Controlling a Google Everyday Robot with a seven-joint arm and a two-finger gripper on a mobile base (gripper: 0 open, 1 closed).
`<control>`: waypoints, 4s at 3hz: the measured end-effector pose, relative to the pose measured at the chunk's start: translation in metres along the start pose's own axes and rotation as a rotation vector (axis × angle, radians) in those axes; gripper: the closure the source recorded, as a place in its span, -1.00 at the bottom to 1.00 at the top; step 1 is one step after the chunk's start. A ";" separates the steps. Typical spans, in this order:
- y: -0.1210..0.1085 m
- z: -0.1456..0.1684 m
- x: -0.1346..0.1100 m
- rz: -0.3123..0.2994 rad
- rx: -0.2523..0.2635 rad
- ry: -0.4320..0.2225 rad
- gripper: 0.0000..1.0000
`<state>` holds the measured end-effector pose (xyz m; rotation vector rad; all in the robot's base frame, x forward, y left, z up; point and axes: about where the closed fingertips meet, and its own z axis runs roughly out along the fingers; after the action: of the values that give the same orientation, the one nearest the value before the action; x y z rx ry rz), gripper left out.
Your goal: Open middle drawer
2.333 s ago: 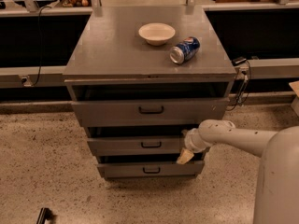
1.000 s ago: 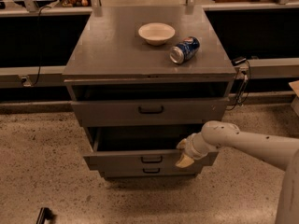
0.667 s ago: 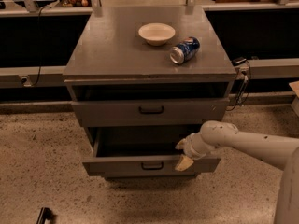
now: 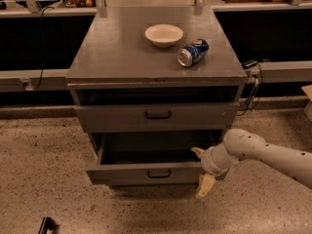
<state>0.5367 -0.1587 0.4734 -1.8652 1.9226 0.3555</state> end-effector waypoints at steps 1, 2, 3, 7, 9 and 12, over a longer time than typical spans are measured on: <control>0.000 0.001 -0.001 -0.002 -0.001 0.000 -1.00; 0.001 0.010 -0.001 -0.014 -0.054 0.013 -1.00; 0.006 0.029 0.012 0.000 -0.122 0.044 -0.80; 0.037 0.030 0.019 -0.016 -0.203 0.101 -0.02; 0.079 -0.010 -0.004 -0.101 -0.211 0.116 -0.81; 0.032 -0.032 -0.019 -0.188 -0.104 0.072 -0.65</control>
Offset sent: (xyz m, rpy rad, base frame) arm 0.0019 0.0090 -0.0160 -0.0359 0.0949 0.0790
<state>0.5005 -0.1556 0.5069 -2.1337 1.7853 0.3386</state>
